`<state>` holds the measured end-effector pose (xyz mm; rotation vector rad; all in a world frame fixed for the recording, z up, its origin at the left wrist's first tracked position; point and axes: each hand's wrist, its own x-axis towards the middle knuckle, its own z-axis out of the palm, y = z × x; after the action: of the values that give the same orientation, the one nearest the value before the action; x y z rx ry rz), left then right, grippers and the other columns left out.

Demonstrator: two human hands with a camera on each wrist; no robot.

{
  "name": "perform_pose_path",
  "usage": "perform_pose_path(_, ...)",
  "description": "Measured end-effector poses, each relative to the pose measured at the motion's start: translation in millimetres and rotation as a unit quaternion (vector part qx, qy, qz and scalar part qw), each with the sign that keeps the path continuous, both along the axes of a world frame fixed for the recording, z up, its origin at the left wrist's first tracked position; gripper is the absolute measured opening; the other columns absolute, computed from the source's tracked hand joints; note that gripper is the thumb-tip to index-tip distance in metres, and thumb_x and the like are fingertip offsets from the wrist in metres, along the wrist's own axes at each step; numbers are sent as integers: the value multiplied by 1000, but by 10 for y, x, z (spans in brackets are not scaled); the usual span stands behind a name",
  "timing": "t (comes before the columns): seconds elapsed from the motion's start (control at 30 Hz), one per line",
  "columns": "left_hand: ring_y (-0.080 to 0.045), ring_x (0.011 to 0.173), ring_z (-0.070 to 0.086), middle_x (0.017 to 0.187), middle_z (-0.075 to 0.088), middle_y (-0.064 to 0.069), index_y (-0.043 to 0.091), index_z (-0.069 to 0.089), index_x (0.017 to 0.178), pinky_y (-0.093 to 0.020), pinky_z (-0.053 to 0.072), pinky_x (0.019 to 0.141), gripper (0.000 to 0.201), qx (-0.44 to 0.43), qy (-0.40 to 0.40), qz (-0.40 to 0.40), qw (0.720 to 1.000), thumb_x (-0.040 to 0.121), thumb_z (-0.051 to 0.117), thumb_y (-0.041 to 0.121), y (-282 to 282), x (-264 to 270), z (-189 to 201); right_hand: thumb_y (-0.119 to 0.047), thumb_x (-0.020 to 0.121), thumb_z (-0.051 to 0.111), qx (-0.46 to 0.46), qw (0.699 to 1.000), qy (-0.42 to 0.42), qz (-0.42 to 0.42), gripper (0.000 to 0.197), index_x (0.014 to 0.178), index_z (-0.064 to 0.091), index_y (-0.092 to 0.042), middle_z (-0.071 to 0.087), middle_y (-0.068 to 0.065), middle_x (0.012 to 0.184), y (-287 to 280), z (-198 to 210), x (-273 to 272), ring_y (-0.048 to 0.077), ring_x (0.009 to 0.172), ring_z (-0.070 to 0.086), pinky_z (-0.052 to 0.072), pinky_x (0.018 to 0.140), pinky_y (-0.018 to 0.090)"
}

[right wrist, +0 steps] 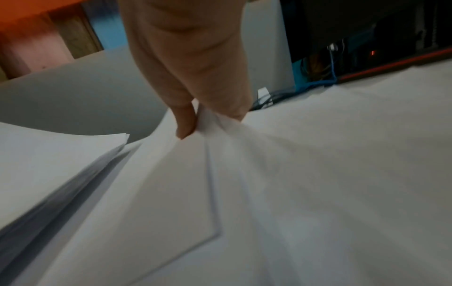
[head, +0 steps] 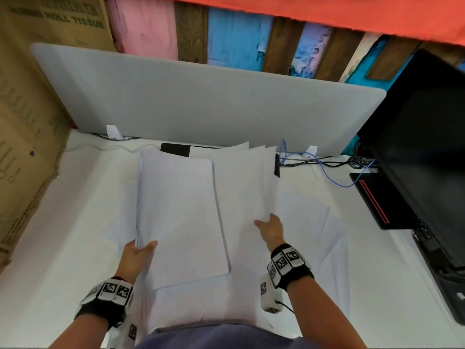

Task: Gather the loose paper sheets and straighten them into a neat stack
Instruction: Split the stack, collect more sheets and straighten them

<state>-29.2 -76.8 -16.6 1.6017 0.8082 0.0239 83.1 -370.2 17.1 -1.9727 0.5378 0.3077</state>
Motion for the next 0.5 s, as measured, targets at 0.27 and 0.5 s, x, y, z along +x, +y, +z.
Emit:
perform_pose_path(0.27,-22,65,51,68,54,-8,11,51,69,-29,42,64,19,-6,-35,31,999,86,60,8,71,93,165,-9,88,58,5,966,-149,-212,44,128,47,4,53,24,129,-897,421,120,37,121,50,40,104,40)
perform_pose_path(0.5,-17,74,58,81,62,-4,8,57,99,-24,44,64,12,-43,-92,-36,994,90,56,16,-155,378,475,-7,85,62,138,968,-144,-151,41,123,51,4,59,15,117,-799,702,106,25,104,55,43,98,36)
